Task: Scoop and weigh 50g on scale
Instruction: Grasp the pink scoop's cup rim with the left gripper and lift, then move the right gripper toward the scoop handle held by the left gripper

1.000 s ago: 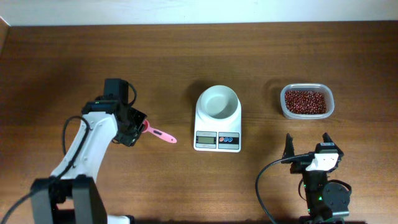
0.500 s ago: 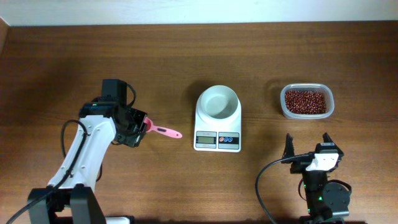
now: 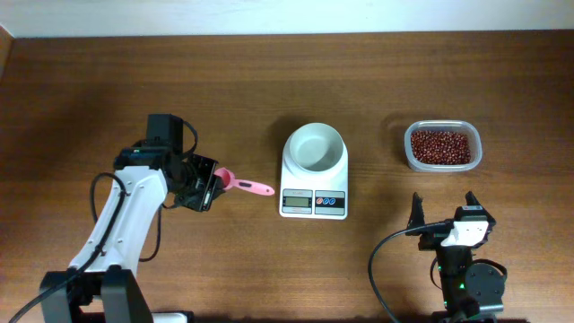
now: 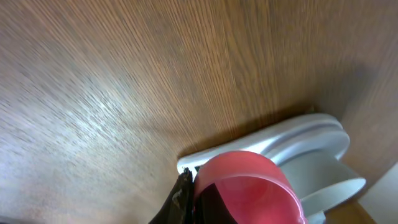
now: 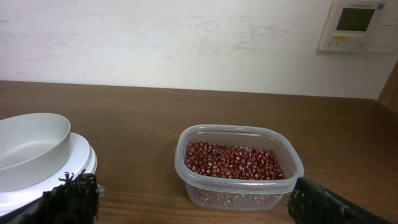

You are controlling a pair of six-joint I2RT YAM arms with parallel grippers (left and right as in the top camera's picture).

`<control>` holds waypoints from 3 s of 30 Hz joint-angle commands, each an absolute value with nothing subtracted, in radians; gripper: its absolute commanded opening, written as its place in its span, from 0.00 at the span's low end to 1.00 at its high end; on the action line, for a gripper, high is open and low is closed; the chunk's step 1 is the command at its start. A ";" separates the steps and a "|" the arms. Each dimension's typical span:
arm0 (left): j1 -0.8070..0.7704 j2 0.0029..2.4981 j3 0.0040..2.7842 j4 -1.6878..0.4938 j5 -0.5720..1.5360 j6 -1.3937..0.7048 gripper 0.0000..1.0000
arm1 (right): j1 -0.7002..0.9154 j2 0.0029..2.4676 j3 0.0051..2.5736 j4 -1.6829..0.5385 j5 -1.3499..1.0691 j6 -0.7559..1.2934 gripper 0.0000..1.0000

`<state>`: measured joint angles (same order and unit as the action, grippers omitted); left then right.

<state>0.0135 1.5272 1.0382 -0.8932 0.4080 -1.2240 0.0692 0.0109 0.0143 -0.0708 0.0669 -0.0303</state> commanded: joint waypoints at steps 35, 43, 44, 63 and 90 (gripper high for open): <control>0.041 1.510 1.031 -0.831 0.377 -1.361 0.00 | 0.078 0.004 0.006 -0.026 -0.492 1.307 0.99; 0.028 1.510 1.031 -0.929 0.424 -1.175 0.00 | 0.078 0.004 0.006 -0.036 -0.547 1.215 0.99; 0.026 1.510 1.031 -0.950 0.424 -1.144 0.00 | 0.078 0.004 0.006 -0.036 -0.558 1.145 0.99; 0.026 1.510 1.031 -0.976 0.422 -1.127 0.00 | 0.078 0.543 0.379 -0.114 -0.837 1.024 1.00; -0.166 1.453 1.031 -1.123 0.347 -1.340 0.00 | 0.569 1.153 0.376 0.352 -0.657 1.195 0.99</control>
